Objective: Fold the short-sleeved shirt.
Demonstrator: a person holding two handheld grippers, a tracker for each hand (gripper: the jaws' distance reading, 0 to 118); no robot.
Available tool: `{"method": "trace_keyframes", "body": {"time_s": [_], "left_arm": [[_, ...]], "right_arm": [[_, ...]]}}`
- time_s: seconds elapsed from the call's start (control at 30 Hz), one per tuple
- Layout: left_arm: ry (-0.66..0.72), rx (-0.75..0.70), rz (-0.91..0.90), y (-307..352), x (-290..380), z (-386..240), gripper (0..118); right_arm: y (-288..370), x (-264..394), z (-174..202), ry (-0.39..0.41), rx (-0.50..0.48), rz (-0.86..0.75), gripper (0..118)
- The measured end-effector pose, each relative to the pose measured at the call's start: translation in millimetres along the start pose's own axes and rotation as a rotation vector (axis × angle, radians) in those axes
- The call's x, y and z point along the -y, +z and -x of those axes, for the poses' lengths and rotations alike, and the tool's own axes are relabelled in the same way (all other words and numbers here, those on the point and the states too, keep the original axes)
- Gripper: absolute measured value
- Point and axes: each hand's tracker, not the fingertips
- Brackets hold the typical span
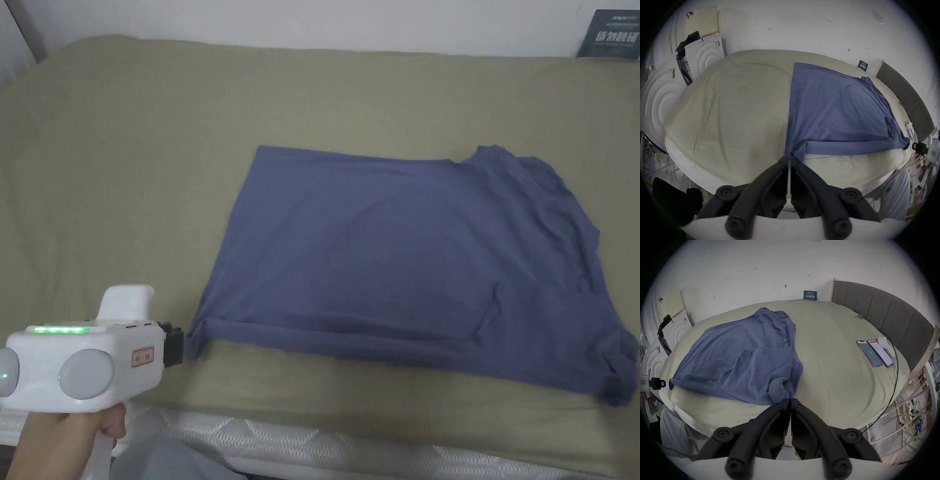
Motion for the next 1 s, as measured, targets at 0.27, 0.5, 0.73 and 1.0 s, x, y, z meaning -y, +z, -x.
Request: {"method": "trace_keyframes", "body": {"time_s": [0.27, 0.5, 0.73, 1.0], "left_arm": [[-0.016, -0.026, 0.066, -36.3, -5.0, -9.2, 90], [0.001, -0.004, 0.061, -35.5, -14.9, -16.1, 4], [0.01, -0.004, 0.06, -32.7, -17.3, -18.7, 4], [-0.005, 0.009, 0.028, -31.3, -45.6, -21.1, 4]], "right_arm": [[-5.4, -0.5, -2.1, -0.005, -0.001, 0.013, 7], [-18.8, -4.8, -7.3, 0.007, -0.028, 0.016, 99], [-51.4, -9.9, -1.9, 0.045, -0.032, 0.056, 102], [-56.3, -43.2, -4.3, 0.02, -0.038, 0.001, 12]]}}
